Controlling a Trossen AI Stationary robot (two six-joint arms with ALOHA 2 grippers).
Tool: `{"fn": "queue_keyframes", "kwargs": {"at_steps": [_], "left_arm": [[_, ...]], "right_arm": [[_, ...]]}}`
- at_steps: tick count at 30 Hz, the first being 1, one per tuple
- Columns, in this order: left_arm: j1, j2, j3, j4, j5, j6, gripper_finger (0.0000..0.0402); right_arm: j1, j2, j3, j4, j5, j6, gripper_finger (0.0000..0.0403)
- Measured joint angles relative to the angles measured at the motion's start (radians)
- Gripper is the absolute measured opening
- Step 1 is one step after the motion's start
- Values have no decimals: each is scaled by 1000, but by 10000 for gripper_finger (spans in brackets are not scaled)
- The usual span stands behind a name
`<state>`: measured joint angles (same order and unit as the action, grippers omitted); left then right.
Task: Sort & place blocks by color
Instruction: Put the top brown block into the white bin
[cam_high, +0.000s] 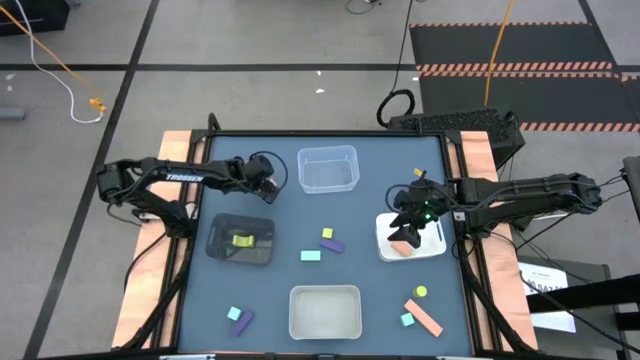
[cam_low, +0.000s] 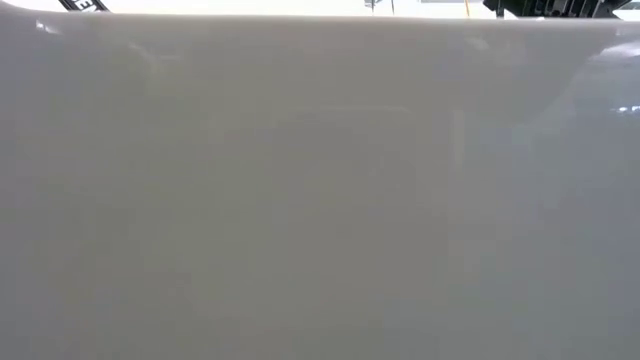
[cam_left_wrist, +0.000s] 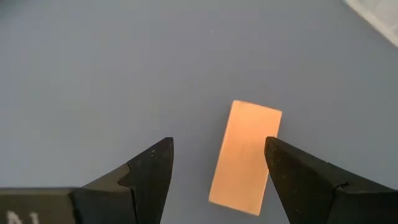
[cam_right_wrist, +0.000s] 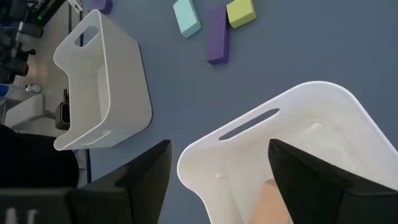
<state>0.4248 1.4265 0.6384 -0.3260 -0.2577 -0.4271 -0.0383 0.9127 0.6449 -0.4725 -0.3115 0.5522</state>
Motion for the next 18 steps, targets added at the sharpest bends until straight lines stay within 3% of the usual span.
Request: {"fn": "queue_keyframes", "kwargs": {"at_steps": [5, 9, 18], "left_arm": [[0, 0, 0, 9, 5, 41, 255], [-1, 0, 0, 10, 75, 80, 255], [0, 0, 0, 9, 80, 93, 255]], "right_arm": [[0, 0, 0, 3, 0, 0, 260], [0, 0, 0, 3, 0, 0, 260], [0, 0, 0, 5, 0, -45, 260]]}}
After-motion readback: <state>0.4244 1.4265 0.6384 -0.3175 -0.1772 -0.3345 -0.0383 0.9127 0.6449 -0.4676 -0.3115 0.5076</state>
